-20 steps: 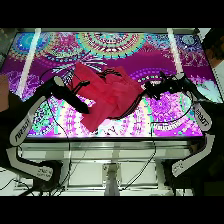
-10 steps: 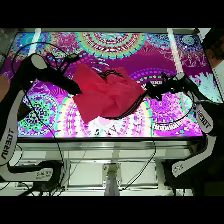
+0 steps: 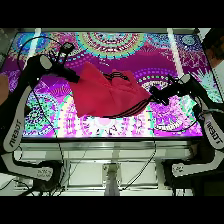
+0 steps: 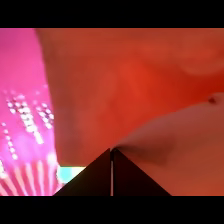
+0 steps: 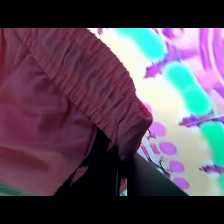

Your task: Fold the clothes and pants, and hang the long-sleeved shirts on hangers.

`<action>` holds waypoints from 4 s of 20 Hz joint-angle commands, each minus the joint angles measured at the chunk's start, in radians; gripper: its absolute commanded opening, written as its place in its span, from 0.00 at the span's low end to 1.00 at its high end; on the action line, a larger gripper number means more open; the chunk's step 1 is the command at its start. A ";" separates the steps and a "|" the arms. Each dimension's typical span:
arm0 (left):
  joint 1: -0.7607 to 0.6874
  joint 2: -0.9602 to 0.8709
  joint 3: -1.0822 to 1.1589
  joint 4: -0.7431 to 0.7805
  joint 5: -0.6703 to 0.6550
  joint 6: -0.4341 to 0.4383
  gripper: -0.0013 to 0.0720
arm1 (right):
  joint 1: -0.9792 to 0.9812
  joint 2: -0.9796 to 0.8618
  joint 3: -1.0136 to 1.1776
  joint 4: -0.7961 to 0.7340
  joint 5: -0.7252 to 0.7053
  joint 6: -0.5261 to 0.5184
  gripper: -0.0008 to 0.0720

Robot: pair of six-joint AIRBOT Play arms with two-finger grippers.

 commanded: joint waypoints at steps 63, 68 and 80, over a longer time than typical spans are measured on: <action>0.021 0.133 0.009 -0.911 -0.381 0.011 0.31 | -0.129 -0.397 0.569 0.022 -0.083 0.087 0.03; 0.021 0.116 0.008 -0.907 -0.350 0.010 0.31 | -0.143 -0.397 0.569 -0.074 -0.108 0.235 0.03; 0.021 0.111 0.008 -0.681 -0.326 0.010 0.03 | -0.190 -0.397 0.665 -0.089 -0.052 0.258 0.50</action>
